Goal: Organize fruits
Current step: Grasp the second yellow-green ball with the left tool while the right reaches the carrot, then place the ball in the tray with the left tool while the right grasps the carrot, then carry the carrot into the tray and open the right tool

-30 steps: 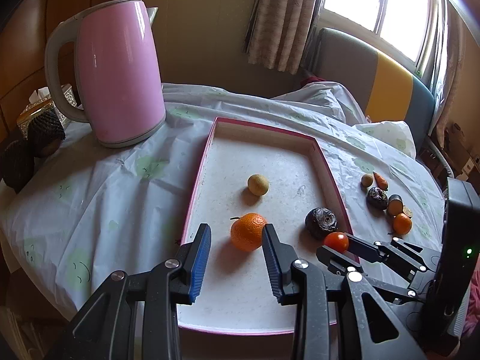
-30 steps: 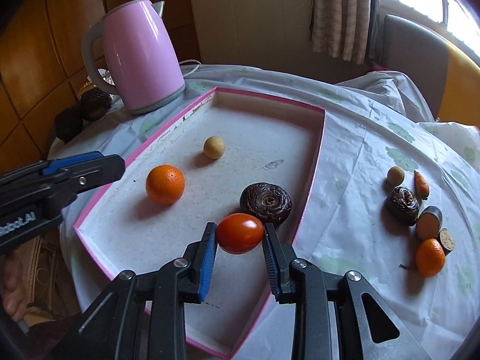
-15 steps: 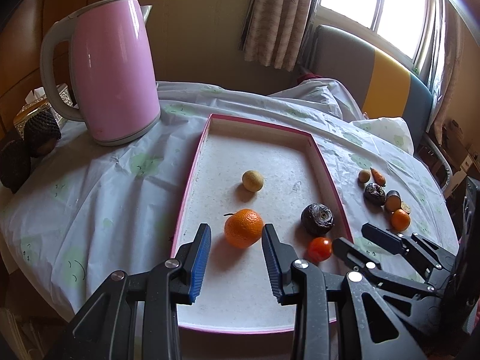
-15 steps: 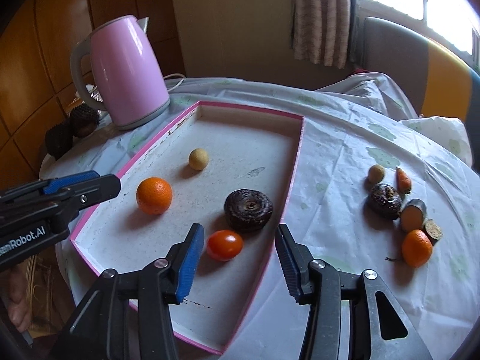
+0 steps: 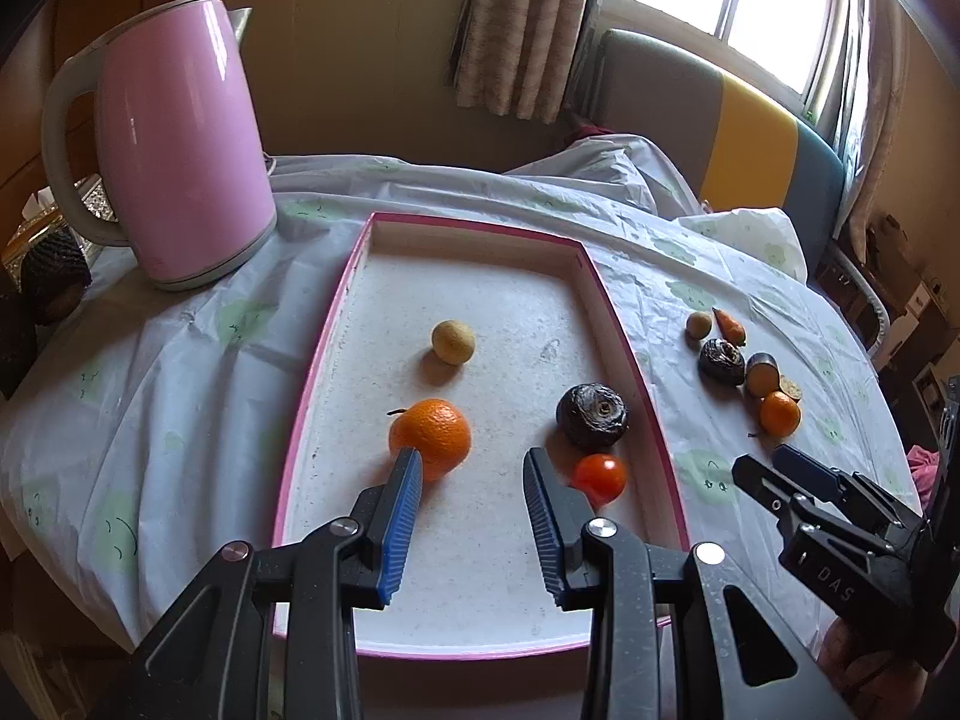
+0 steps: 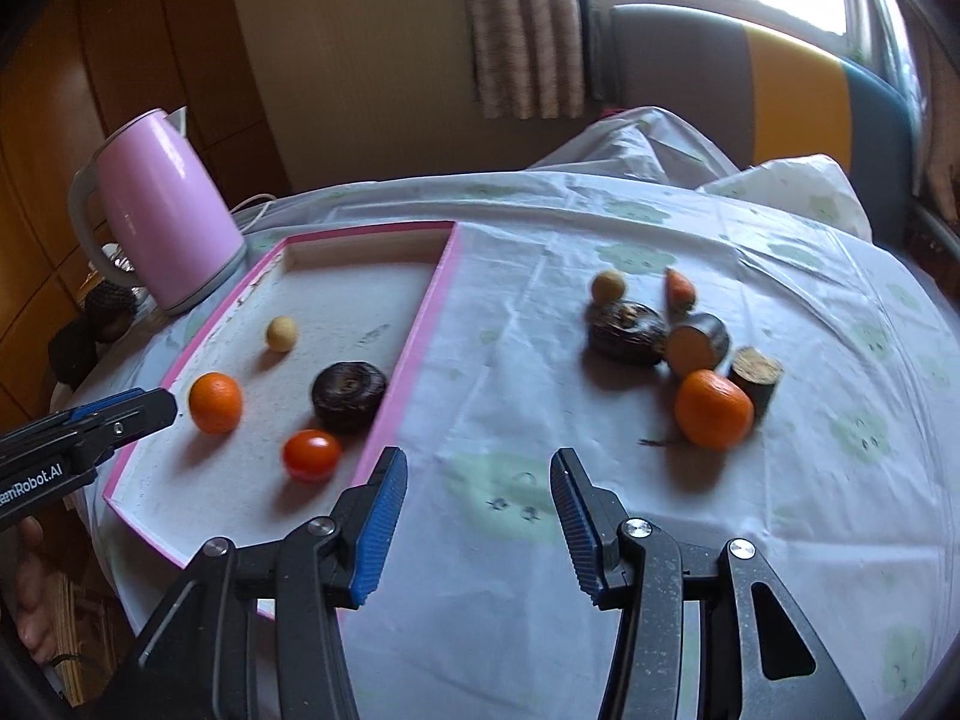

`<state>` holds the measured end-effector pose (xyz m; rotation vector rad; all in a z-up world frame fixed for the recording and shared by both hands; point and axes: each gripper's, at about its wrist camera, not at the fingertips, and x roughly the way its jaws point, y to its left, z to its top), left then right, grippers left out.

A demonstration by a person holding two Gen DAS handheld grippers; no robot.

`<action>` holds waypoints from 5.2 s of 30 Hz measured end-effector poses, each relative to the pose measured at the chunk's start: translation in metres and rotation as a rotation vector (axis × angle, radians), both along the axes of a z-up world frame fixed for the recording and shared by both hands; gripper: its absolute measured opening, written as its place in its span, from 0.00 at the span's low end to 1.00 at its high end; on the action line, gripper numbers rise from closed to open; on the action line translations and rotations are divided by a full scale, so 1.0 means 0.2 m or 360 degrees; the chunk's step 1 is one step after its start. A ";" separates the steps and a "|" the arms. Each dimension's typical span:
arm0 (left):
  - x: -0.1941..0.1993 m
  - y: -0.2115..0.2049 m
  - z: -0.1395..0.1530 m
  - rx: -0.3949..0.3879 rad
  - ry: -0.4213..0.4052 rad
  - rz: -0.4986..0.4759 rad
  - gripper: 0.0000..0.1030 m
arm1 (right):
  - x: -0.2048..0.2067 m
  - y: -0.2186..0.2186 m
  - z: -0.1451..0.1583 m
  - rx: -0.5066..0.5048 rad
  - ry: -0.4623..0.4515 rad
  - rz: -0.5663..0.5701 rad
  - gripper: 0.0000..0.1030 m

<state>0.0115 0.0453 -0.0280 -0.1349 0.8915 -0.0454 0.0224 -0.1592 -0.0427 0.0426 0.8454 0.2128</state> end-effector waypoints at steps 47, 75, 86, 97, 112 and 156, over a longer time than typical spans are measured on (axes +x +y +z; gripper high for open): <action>0.60 -0.75 0.00 -0.0075 0.0133 -0.0422 0.27 | 0.23 -0.62 0.02 0.0090 -0.0057 -0.0366 0.30; 1.02 -0.89 -0.28 -0.0263 0.0337 -0.0311 0.25 | 0.73 -0.56 -0.07 0.0178 0.0055 -0.0115 0.26; 0.91 -0.79 -0.14 -0.0205 0.0247 -0.0269 0.24 | 0.83 -0.52 -0.15 0.0098 0.0179 -0.0155 0.19; 0.75 -0.68 0.02 -0.0154 0.0139 -0.0249 0.25 | 0.67 -0.63 -0.01 -0.0003 0.0055 -0.0342 0.19; 0.46 -0.46 0.09 -0.0101 0.0069 -0.0189 0.25 | 0.32 -0.83 -0.11 -0.0022 0.0182 -0.0543 0.19; 0.31 0.01 -0.06 -0.0102 0.0058 -0.0043 0.30 | 0.15 -0.67 -0.15 -0.0241 0.0188 -0.0504 0.20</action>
